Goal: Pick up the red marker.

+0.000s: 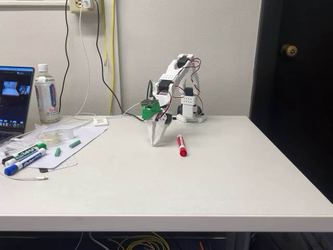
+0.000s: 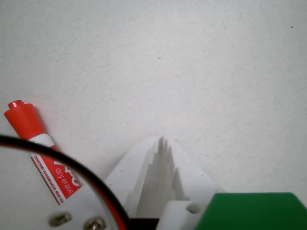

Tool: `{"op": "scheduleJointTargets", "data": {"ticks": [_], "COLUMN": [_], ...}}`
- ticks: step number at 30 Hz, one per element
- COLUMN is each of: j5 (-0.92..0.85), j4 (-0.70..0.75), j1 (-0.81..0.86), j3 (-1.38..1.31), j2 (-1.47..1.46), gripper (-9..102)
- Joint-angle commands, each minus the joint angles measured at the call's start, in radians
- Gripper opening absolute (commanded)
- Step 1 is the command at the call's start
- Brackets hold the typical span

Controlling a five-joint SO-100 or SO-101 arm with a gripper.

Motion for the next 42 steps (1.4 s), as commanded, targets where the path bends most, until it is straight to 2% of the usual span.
{"op": "scheduleJointTargets", "data": {"ticks": [1,42], "j5": [0.02,0.034], "j4": [-0.012,-0.017], "j1": [0.002,-0.003], "j3": [-0.043,-0.049], "j2": [0.005,0.012], "gripper": [0,0]}}
